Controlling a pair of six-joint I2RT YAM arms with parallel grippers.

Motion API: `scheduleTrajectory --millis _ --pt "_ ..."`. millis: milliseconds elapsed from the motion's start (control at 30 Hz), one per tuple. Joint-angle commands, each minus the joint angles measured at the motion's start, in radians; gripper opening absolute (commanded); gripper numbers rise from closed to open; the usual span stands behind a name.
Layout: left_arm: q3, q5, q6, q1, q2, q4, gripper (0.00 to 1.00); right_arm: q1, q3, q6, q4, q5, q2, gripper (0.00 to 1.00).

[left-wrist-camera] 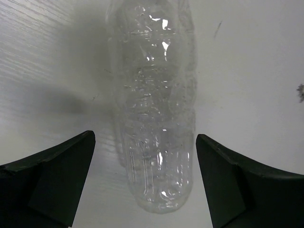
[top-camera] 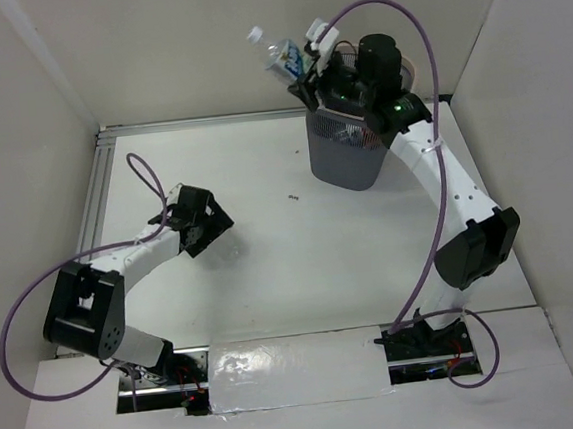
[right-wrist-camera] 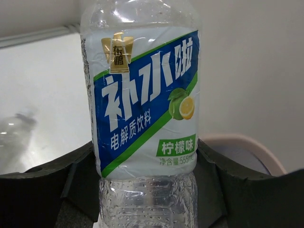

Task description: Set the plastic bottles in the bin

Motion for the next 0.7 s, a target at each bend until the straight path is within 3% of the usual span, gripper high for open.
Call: scheduleTrajectory --millis 0,67,133,167,200,233,500,633,667 --pt "0.062 -0.004 0.055 -0.004 0.052 0.058 1.00 -0.089 0.021 0.086 0.029 0.158 0.007 0.27" --pt "0.073 -0.004 0.055 -0.013 0.062 0.078 1.00 -0.123 0.021 0.086 -0.007 0.158 0.017 0.33" --pt "0.083 -0.004 0.064 -0.022 0.076 0.078 1.00 -0.164 0.021 0.086 -0.018 0.158 0.017 0.48" --pt "0.094 -0.004 0.073 -0.022 0.091 0.078 1.00 -0.184 0.021 0.086 -0.033 0.136 0.017 0.70" --pt "0.094 -0.004 0.073 -0.022 0.106 0.078 1.00 -0.185 0.012 0.086 -0.048 0.123 0.017 0.70" --pt "0.103 -0.016 0.082 -0.031 0.116 0.078 1.00 -0.194 0.012 0.077 -0.057 0.108 0.017 1.00" --pt "0.093 -0.034 0.091 -0.041 0.165 0.078 0.94 -0.283 -0.050 0.112 -0.061 -0.108 -0.045 1.00" --pt "0.102 -0.045 0.110 -0.059 0.204 0.050 0.81 -0.318 -0.116 0.131 -0.041 -0.200 -0.090 1.00" --pt "0.102 -0.054 0.110 -0.059 0.205 0.050 0.74 -0.318 -0.131 0.131 -0.041 -0.220 -0.101 1.00"
